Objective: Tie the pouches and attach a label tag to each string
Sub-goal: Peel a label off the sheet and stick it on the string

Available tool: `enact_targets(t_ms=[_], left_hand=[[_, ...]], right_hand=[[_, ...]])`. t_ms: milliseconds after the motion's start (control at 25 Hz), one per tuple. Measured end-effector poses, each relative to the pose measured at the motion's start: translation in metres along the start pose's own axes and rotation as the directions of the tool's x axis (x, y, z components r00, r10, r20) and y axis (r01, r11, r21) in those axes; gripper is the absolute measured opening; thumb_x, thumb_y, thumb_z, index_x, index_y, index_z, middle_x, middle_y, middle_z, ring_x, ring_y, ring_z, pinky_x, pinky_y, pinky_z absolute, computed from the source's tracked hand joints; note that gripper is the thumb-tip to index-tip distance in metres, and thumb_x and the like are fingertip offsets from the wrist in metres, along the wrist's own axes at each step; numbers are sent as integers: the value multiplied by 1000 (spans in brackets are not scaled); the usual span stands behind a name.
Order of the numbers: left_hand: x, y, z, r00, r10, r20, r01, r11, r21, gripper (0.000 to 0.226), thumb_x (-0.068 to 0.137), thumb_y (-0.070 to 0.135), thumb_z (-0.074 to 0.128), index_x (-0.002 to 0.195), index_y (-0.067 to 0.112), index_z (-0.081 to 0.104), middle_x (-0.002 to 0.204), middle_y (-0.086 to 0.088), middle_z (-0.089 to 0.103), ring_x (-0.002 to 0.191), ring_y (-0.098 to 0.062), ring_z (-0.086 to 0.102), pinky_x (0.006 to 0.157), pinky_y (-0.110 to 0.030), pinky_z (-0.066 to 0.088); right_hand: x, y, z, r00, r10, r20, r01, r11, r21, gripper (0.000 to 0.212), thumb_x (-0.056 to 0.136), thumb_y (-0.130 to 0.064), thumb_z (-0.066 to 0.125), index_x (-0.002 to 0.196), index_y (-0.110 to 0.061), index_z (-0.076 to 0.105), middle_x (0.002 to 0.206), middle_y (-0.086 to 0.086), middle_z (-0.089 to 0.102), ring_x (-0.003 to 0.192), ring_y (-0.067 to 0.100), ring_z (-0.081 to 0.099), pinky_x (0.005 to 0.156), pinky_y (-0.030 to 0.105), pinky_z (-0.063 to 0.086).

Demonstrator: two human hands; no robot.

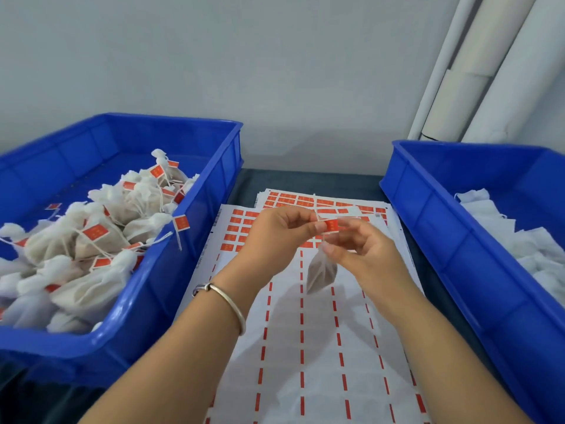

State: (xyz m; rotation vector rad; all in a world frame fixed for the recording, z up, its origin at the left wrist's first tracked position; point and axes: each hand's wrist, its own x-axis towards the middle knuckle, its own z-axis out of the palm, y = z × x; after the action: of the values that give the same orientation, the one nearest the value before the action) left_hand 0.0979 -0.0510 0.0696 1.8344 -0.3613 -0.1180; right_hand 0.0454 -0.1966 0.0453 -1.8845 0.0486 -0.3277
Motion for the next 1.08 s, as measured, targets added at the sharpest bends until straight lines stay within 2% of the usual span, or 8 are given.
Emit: enact_targets(t_ms=[240, 400, 560, 640, 760, 880, 1000, 1080], left_hand=[[-26, 41, -39, 974, 118, -194, -120, 993, 2, 9, 87, 26, 63, 78, 23, 62, 61, 15, 66, 55, 1, 62, 51, -9, 46], [-32, 70, -90, 934, 122, -335, -162, 982, -92, 8, 92, 19, 56, 84, 17, 55, 74, 0, 72, 63, -13, 70, 59, -23, 56], [-22, 79, -155, 862, 190, -471, -175, 982, 76, 16, 95, 14, 52, 80, 19, 47, 85, -10, 68, 73, -25, 70, 71, -39, 57], [-14, 71, -193, 807, 215, -551, -107, 969, 222, 20, 94, 11, 50, 77, 21, 47, 86, -10, 68, 72, -21, 69, 73, -39, 56], [-5, 46, -237, 750, 170, -639, 176, 881, 440, 14, 89, 13, 54, 74, 13, 52, 81, -11, 66, 71, -25, 64, 71, -36, 52], [-6, 11, -250, 782, 53, -620, 460, 623, 633, 26, 92, 21, 53, 71, 7, 48, 70, -10, 56, 66, -25, 49, 58, -31, 36], [-8, -12, -244, 850, -176, -497, 502, 560, 659, 20, 93, 20, 52, 78, 6, 53, 74, -8, 55, 75, -25, 51, 65, -35, 41], [-6, -11, -236, 871, -195, -451, 481, 524, 703, 18, 92, 16, 48, 83, 3, 58, 78, -9, 58, 72, -24, 54, 67, -34, 45]], right_hand=[[-17, -30, 19, 992, -52, 116, 51, 999, 6, 17, 84, -28, 67, 83, -44, 63, 80, -36, 63, 82, -19, 56, 55, -3, 40], [-29, -42, 38, 983, -47, 177, 58, 997, -57, 9, 85, -38, 64, 81, -45, 62, 77, -41, 59, 83, -21, 54, 51, -2, 38], [-45, -35, 48, 975, -23, 219, 56, 988, -144, 5, 87, -44, 59, 84, -47, 59, 87, -38, 56, 83, -10, 58, 52, -1, 38], [-49, -31, 49, 970, -4, 244, 43, 987, -157, 5, 88, -43, 58, 86, -46, 60, 92, -34, 58, 87, -5, 59, 55, 0, 40], [-52, -28, 49, 967, 12, 254, 31, 986, -165, 6, 89, -40, 58, 87, -45, 60, 94, -31, 60, 88, -3, 61, 58, 0, 40], [-53, -29, 53, 961, 16, 276, 34, 984, -177, 7, 90, -39, 57, 88, -46, 59, 96, -30, 61, 89, -4, 61, 58, -1, 40], [-53, -28, 55, 957, 22, 290, 38, 979, -199, 8, 90, -39, 57, 89, -46, 59, 96, -29, 61, 88, -4, 61, 58, -1, 40], [-52, -29, 51, 956, 30, 291, 37, 975, -220, 8, 91, -39, 57, 89, -46, 59, 96, -29, 61, 89, -4, 60, 60, 0, 41]])
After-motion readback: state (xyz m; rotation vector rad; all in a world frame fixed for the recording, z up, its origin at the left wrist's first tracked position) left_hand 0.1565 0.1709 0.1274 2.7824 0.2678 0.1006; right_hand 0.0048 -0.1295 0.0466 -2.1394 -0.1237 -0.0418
